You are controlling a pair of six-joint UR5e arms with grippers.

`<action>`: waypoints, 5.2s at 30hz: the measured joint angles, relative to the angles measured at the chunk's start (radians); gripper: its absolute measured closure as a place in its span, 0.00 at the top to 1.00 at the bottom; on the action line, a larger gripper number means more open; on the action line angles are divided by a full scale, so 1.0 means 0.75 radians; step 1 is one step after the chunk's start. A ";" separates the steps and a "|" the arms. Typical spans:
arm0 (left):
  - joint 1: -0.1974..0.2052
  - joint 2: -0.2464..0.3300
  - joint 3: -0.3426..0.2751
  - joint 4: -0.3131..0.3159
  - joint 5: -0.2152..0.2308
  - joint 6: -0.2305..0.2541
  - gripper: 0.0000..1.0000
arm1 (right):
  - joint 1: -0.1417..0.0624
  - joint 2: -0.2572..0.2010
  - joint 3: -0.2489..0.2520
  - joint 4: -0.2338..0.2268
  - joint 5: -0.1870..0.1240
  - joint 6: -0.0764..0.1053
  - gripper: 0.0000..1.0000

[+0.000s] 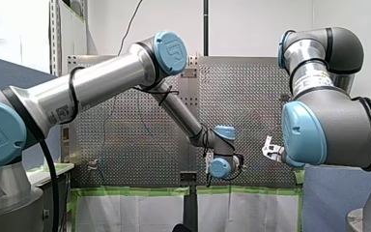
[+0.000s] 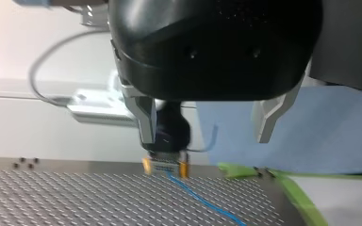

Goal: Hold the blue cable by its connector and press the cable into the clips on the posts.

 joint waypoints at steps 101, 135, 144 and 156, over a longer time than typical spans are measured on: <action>0.214 1.078 -1.166 0.479 -0.043 -0.377 1.00 | 0.031 -0.086 0.004 0.115 0.030 -0.143 0.00; 0.228 0.881 -1.556 0.602 -0.063 -0.391 1.00 | 0.075 -0.342 0.186 0.088 0.065 -0.154 0.00; 0.230 0.881 -1.567 0.605 -0.064 -0.390 1.00 | 0.076 -0.343 0.186 0.088 0.065 -0.148 0.00; 0.230 0.881 -1.568 0.605 -0.064 -0.390 1.00 | 0.076 -0.343 0.186 0.088 0.065 -0.148 0.00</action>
